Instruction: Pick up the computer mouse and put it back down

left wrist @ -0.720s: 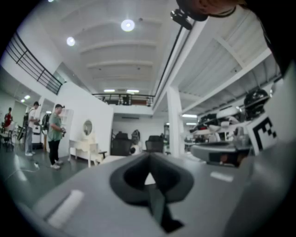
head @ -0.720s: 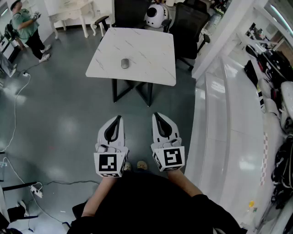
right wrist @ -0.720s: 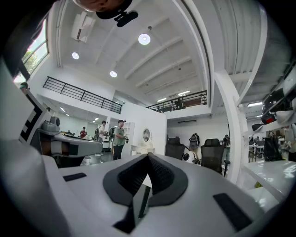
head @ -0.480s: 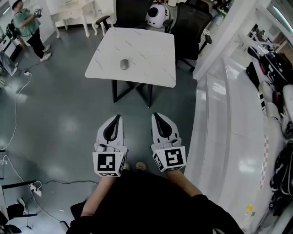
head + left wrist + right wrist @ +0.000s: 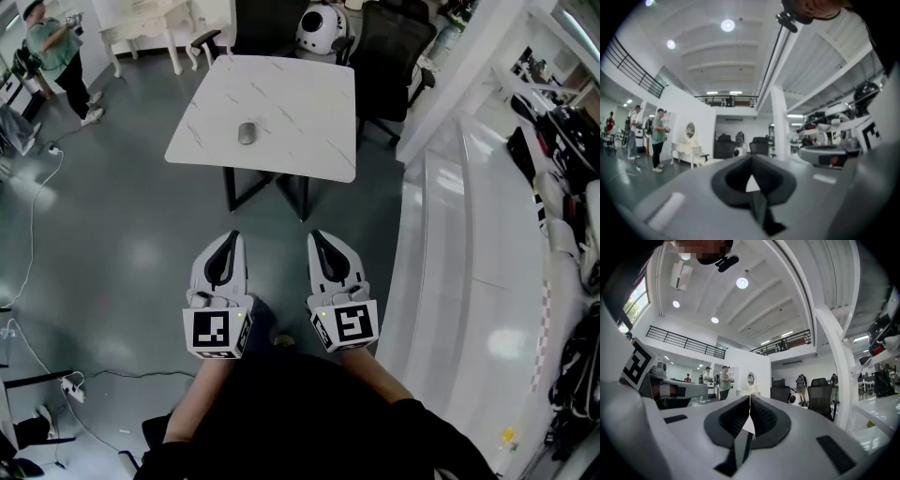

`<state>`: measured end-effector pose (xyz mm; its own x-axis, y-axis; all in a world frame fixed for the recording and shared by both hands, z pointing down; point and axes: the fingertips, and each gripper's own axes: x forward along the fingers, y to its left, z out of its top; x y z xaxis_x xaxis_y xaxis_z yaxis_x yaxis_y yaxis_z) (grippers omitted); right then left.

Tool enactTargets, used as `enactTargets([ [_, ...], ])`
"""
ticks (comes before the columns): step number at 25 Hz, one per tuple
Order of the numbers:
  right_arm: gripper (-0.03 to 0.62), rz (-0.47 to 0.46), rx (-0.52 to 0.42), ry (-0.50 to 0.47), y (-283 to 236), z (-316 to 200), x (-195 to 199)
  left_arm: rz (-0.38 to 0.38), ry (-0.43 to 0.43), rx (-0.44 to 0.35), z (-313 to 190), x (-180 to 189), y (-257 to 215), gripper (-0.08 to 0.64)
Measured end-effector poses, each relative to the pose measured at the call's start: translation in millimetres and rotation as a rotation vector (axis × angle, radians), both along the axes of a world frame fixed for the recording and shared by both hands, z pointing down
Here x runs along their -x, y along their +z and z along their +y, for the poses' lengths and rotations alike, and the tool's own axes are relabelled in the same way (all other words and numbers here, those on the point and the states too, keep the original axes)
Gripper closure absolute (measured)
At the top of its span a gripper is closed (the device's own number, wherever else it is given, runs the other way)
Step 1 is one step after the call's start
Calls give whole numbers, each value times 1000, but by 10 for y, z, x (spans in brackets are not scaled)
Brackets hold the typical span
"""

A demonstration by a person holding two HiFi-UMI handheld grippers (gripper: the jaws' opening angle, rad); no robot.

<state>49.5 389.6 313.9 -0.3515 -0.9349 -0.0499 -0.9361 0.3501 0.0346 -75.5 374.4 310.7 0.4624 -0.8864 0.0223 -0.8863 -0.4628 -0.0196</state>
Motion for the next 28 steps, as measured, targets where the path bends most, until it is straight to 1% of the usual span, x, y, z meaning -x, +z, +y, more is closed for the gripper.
enactTargets([
  [7, 574, 5, 18, 10, 84, -495, 29, 11, 1, 5, -510, 37, 97, 544],
  [12, 572, 21, 44, 14, 191, -1017, 127, 9, 13, 47, -1072, 144, 253, 457],
  [17, 572, 26, 69, 31, 237, -1586, 213, 4, 28, 82, -1681, 258, 333, 425],
  [24, 572, 28, 99, 96, 278, -2334, 293, -2, 78, 114, -2429, 345, 426, 423],
  [28, 573, 33, 105, 142, 301, -2678, 312, -2, 112, 125, -2768, 364, 493, 422],
])
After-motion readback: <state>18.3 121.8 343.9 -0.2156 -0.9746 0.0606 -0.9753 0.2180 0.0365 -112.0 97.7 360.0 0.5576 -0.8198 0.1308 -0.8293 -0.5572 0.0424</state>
